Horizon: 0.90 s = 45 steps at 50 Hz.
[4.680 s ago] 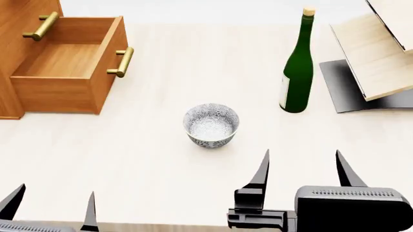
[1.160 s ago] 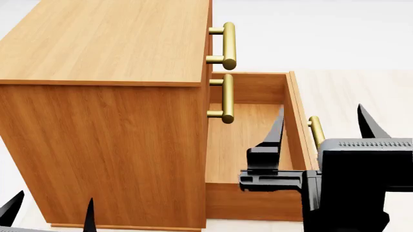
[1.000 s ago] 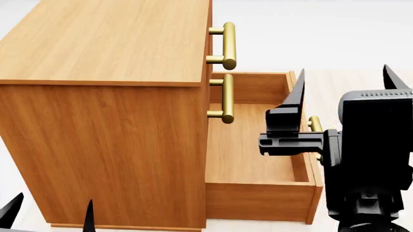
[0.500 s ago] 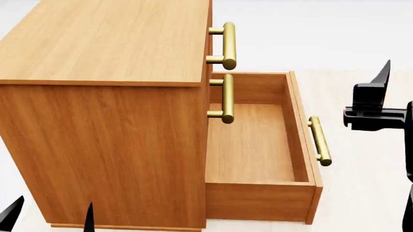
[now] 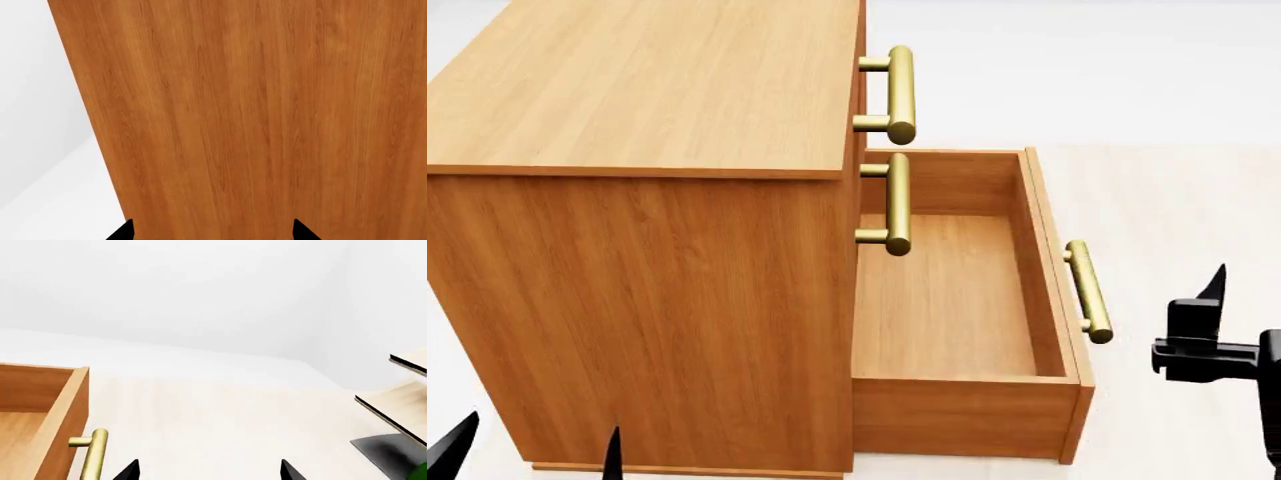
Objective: Close the bottom drawer of the cabinet.
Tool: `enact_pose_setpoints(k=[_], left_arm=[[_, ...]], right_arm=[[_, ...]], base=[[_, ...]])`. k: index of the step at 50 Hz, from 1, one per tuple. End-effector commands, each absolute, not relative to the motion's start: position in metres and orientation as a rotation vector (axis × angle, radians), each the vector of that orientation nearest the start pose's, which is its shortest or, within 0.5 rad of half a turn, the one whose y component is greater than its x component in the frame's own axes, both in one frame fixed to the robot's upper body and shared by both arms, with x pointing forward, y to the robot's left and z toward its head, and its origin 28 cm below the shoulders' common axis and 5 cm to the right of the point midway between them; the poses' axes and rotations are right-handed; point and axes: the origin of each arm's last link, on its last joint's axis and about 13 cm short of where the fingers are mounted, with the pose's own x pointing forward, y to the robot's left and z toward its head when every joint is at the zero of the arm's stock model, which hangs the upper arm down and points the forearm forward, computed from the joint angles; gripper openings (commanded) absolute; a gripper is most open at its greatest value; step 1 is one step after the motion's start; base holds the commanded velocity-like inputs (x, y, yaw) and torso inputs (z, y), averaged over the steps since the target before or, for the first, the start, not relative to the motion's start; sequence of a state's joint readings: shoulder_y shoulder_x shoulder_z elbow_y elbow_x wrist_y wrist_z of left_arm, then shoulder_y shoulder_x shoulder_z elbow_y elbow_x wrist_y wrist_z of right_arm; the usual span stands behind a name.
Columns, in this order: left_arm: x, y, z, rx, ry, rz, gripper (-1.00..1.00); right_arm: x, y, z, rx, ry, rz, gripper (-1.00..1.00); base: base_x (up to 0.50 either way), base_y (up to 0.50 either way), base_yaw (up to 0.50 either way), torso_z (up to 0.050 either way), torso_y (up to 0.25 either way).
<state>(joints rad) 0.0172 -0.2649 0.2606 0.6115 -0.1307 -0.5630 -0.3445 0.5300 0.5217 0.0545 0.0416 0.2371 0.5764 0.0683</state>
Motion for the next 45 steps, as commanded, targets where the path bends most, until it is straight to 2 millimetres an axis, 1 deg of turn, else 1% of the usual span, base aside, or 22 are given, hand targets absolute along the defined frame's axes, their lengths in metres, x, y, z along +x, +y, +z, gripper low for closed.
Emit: enact_pose_setpoints(k=[1,9,11,21,27,31,39,45], left_arm=[[0.184,0.198,0.092,0.118,-0.012,0.007,1.0],[0.184,0.198,0.092,0.121,-0.012,0.006,1.0],[0.184,0.197,0.092,0.123,-0.011,0.006,1.0],[0.184,0.197,0.092,0.126,-0.012,0.004,1.0],[0.184,0.197,0.093,0.128,-0.011,0.004,1.0],[0.185,0.197,0.093,0.13,-0.01,0.003,1.0],[0.185,0.196,0.094,0.132,-0.012,0.0,1.0],[0.184,0.197,0.092,0.131,-0.009,0.003,1.0]], right_arm=[[0.291,-0.248,0.105,-0.16,0.108,-0.203,1.0],[0.286,-0.245,0.09,-0.146,0.12,-0.148,1.0],[0.285,-0.245,0.084,-0.141,0.122,-0.125,1.0],[0.277,-0.234,0.078,-0.147,0.105,-0.039,1.0],[0.274,-0.233,0.072,-0.146,0.099,-0.017,1.0],[0.269,-0.229,0.076,-0.146,0.094,0.003,1.0],[0.27,-0.228,0.072,-0.143,0.09,0.032,1.0],[0.272,-0.225,0.062,-0.129,0.094,0.044,1.0]], base=[[0.0,0.0,0.0,0.0,0.0],[0.0,0.0,0.0,0.0,0.0],[0.0,0.0,0.0,0.0,0.0],[0.0,0.0,0.0,0.0,0.0],[0.0,0.0,0.0,0.0,0.0],[0.0,0.0,0.0,0.0,0.0],[0.0,0.0,0.0,0.0,0.0],[0.0,0.0,0.0,0.0,0.0]])
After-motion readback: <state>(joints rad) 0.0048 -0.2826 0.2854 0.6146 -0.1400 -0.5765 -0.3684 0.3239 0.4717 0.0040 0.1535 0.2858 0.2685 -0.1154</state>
